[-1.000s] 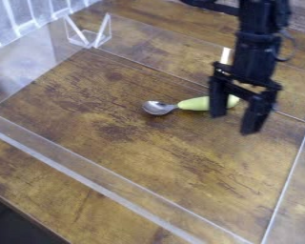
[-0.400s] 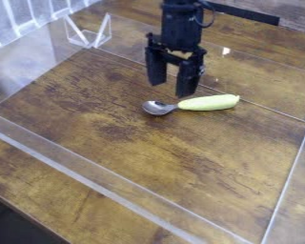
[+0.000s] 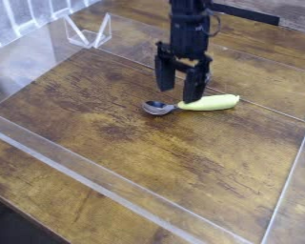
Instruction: Move the green spoon to the right
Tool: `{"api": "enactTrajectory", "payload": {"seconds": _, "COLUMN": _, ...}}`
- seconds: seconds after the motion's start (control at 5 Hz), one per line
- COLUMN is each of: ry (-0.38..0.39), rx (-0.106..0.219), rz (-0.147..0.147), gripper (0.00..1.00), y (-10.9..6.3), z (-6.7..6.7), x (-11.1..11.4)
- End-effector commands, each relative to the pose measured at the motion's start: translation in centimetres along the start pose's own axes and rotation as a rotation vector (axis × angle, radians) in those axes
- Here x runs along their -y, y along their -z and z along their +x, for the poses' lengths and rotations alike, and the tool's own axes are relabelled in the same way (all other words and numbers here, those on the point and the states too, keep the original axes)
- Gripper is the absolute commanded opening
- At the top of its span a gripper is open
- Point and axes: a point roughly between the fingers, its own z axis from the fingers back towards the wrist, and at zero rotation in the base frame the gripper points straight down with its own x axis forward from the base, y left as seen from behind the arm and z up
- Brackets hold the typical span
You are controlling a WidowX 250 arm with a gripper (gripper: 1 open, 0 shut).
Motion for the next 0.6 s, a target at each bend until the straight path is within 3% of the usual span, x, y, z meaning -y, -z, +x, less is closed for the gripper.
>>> {"api": "enactTrajectory", "payload": {"seconds": 0.0, "ry": 0.040, "rx": 0.070, "rz": 0.020, "gripper": 1.00, "y": -1.9, "z": 0.4, "x": -1.2}}
{"api": "enactTrajectory", "payload": {"seconds": 0.2, "ry": 0.039, "rx": 0.067, "rz": 0.012, "gripper": 0.00, "y": -1.5, "z": 0.1, "x": -1.6}}
{"api": "enactTrajectory", "payload": {"seconds": 0.4, "ry": 0.029, "rx": 0.070, "rz": 0.018, "gripper": 0.00, "y": -2.6, "z": -0.5, "x": -1.4}}
